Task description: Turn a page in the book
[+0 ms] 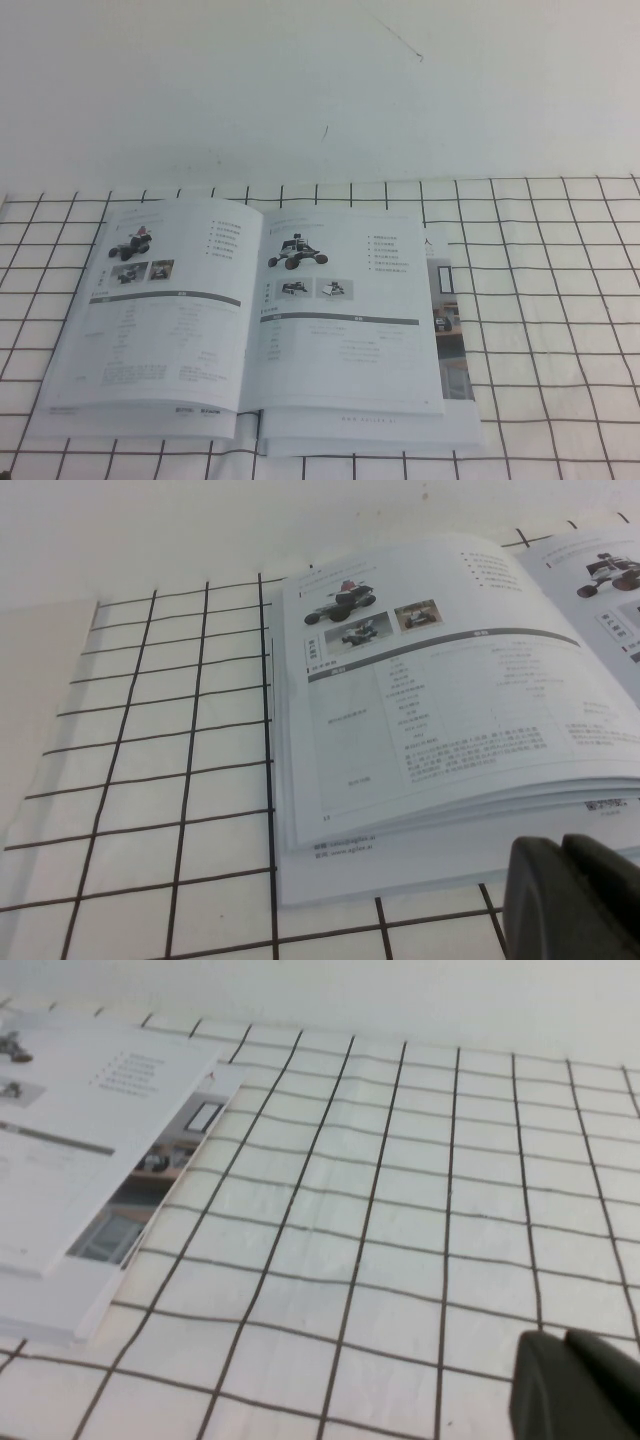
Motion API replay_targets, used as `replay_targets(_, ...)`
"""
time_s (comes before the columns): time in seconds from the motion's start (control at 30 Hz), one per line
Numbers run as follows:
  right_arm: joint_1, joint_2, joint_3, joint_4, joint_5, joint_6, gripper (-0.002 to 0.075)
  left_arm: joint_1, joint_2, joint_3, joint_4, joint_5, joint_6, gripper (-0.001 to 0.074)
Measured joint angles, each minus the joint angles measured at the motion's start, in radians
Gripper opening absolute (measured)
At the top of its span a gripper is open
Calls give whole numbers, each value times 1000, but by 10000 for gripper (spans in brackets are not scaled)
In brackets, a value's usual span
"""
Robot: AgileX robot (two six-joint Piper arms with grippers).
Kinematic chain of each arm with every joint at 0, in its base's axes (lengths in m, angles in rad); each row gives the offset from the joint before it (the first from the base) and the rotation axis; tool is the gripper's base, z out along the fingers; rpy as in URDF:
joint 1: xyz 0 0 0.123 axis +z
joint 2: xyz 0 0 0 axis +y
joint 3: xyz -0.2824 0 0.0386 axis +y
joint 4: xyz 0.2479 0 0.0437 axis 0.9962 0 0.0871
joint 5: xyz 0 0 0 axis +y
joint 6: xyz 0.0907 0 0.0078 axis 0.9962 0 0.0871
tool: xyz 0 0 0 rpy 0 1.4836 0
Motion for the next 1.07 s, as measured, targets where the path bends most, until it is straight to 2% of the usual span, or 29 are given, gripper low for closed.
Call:
replay_targets(0.3, -2, 0, 4, 2, 27, -130, 1, 0, 0, 0, 0, 0, 0, -3)
replay_targets(1.07, -2, 0, 4, 29, 33, -141, 1, 0, 0, 0, 0, 0, 0, -3)
